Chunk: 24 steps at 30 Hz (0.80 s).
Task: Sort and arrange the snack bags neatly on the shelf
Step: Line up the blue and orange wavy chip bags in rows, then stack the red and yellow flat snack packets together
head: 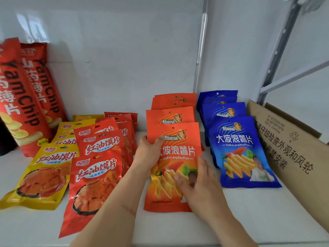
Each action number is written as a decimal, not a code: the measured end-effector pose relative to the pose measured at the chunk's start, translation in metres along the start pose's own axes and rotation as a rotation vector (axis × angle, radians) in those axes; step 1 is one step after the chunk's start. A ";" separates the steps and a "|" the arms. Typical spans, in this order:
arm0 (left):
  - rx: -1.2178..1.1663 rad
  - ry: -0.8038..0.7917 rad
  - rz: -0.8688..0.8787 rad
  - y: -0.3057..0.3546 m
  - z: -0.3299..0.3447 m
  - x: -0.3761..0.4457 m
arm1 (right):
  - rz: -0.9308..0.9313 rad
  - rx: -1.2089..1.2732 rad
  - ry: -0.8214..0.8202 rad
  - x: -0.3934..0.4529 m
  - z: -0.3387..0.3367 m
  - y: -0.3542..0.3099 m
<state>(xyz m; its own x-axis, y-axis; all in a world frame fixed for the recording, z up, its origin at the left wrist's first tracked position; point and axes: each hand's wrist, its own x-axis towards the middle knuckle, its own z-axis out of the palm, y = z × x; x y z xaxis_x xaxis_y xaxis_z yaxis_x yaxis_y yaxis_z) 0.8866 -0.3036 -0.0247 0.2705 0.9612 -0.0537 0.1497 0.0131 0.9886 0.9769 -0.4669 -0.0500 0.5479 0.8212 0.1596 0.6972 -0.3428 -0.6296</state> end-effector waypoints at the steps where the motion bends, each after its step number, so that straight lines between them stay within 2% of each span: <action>1: 0.013 -0.009 0.005 0.000 0.001 -0.002 | 0.012 -0.032 0.007 0.002 0.002 0.000; 5: 0.087 -0.027 0.043 -0.002 0.007 -0.009 | 0.049 -0.089 0.123 0.012 0.008 0.002; 13: 0.248 -0.013 0.171 -0.013 0.017 -0.008 | 0.098 -0.165 0.138 0.021 0.018 0.008; 18: 0.263 -0.023 0.157 -0.013 0.016 -0.007 | 0.118 -0.124 0.132 0.018 0.014 0.004; 24: 0.294 -0.032 0.094 0.005 0.013 -0.019 | 0.081 -0.080 0.215 0.010 0.012 0.005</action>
<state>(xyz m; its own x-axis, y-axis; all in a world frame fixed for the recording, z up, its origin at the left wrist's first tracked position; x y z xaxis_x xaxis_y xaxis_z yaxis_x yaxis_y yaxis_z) 0.8944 -0.3250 -0.0205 0.3248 0.9454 0.0268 0.3904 -0.1598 0.9067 0.9806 -0.4547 -0.0611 0.6834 0.6763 0.2749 0.6768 -0.4458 -0.5858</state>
